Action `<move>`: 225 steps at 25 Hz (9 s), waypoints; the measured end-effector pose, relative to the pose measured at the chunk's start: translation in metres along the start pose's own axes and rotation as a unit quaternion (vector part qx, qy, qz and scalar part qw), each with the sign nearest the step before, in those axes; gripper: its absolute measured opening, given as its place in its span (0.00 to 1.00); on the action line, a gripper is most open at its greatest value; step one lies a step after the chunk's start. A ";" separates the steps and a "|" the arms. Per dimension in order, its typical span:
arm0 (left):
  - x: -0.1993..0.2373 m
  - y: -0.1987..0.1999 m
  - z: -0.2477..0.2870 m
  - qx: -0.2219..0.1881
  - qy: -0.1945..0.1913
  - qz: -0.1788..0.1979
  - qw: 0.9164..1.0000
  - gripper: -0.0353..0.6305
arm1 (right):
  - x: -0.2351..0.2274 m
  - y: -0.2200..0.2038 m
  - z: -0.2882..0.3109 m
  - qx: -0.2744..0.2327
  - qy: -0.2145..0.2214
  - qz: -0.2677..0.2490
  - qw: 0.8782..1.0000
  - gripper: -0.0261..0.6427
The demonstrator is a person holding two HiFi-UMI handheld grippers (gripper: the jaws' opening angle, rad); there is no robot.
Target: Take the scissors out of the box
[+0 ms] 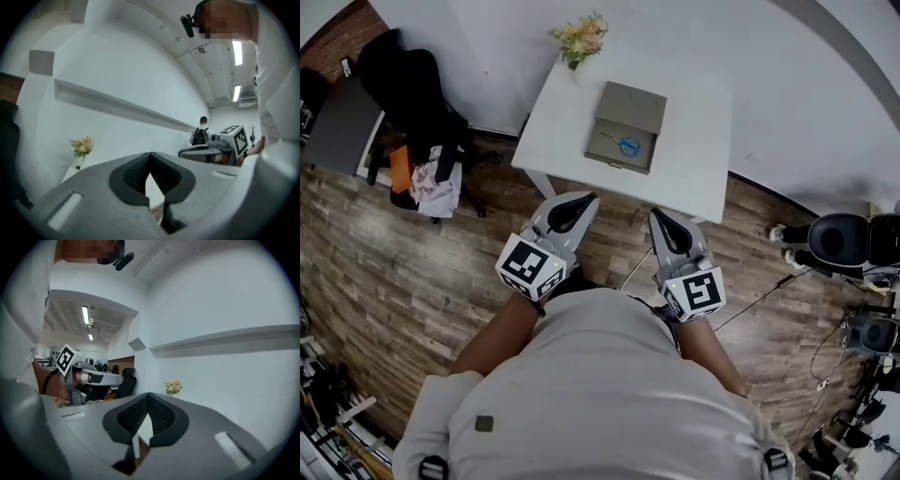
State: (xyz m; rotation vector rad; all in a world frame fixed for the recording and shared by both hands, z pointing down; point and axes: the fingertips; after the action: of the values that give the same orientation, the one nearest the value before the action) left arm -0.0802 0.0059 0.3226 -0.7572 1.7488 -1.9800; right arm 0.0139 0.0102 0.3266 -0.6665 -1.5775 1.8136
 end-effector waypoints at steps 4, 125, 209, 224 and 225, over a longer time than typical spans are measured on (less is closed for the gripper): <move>0.031 0.001 -0.007 0.005 -0.012 -0.006 1.000 0.06 | 0.011 0.001 0.029 0.010 -0.012 0.009 1.000 0.05; 0.242 -0.184 0.248 0.192 -0.003 -0.158 0.969 0.06 | -0.202 -0.385 0.282 0.547 0.183 -0.067 0.815 0.21; 0.135 -0.023 0.064 0.078 -0.040 -0.015 0.996 0.06 | -0.086 -0.064 0.147 0.135 -0.021 0.020 0.990 0.19; 0.113 -0.019 0.030 0.063 -0.071 -0.016 0.995 0.06 | -0.065 -0.048 0.095 0.132 -0.070 0.019 0.989 0.19; 0.110 -0.018 0.031 0.063 -0.069 -0.015 0.996 0.06 | -0.066 -0.049 0.092 0.132 -0.067 0.019 0.989 0.19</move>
State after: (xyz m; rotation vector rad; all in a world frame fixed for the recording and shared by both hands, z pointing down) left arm -0.1449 -0.0827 0.3578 -0.8593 1.5276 -1.9859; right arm -0.0031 -0.0961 0.3869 -0.4622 -1.3805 2.0854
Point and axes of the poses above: the fingertips, and each gripper's own axes: z forward along the fingers, x to its left, y out of its top, and after that the axes turned 4 degrees about y, right-handed
